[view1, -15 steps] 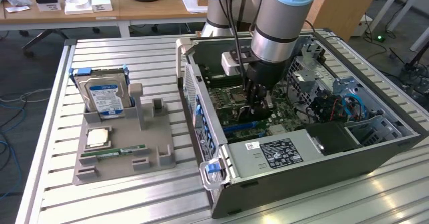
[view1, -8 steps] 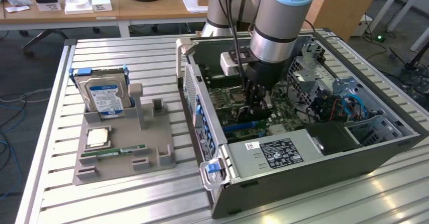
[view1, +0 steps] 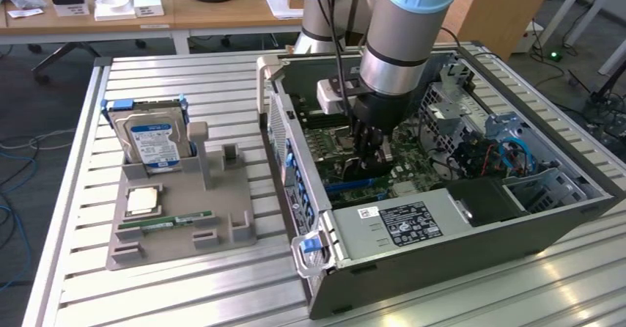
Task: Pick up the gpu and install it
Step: 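Insert the gpu into the slot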
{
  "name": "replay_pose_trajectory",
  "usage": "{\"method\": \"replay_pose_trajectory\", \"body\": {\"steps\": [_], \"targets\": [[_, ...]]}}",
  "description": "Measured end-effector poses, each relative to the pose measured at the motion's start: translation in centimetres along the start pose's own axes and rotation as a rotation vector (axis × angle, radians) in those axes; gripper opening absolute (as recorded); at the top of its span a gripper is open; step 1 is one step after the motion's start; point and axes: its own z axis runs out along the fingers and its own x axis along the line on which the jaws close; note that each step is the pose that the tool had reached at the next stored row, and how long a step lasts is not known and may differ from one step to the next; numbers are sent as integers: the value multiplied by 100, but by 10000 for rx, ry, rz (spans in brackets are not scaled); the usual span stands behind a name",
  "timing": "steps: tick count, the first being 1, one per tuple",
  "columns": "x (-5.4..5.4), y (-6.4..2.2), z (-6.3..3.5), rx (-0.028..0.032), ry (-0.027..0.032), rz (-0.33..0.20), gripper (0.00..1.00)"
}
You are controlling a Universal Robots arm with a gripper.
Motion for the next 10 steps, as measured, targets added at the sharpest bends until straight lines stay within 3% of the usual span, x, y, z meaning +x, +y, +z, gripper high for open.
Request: {"method": "replay_pose_trajectory", "body": {"steps": [10], "targets": [[0,0,26,1,-3,0,26]]}}
